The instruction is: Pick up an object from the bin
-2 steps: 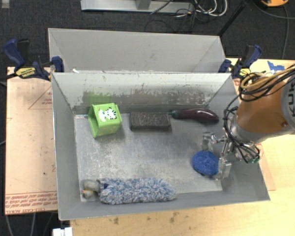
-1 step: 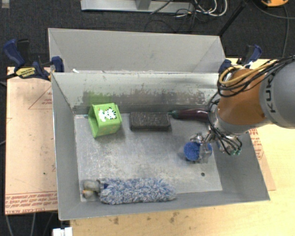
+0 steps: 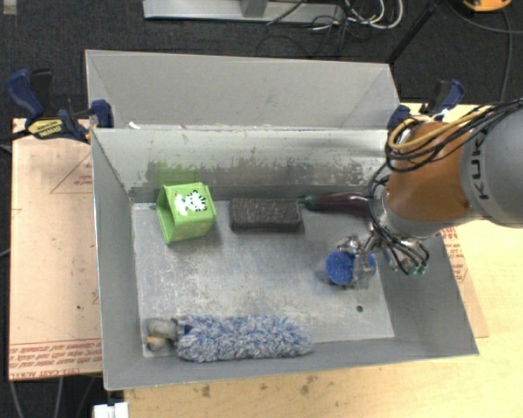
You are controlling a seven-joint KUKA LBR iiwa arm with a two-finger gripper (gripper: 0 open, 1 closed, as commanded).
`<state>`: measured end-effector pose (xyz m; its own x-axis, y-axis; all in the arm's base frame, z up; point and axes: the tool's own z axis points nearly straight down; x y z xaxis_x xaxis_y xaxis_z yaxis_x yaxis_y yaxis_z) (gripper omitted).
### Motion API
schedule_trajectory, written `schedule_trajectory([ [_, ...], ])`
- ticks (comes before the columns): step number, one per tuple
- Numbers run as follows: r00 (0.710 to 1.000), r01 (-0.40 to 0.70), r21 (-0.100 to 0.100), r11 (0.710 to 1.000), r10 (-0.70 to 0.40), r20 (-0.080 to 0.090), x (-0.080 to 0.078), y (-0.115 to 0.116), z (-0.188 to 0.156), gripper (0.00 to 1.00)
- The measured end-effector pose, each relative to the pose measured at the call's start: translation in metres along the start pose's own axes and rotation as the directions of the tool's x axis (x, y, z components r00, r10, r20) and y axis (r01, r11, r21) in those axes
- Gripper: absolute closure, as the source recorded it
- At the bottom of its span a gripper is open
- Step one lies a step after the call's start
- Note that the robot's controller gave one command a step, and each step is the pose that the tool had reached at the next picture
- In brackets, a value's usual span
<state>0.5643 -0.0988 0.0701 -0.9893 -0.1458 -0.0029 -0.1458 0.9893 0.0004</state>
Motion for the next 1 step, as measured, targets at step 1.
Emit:
schedule_trajectory([
  [1,1.0,0.009,0.004,1.0,-0.009,0.009,0.0047,0.0079,-0.1824,1.0],
])
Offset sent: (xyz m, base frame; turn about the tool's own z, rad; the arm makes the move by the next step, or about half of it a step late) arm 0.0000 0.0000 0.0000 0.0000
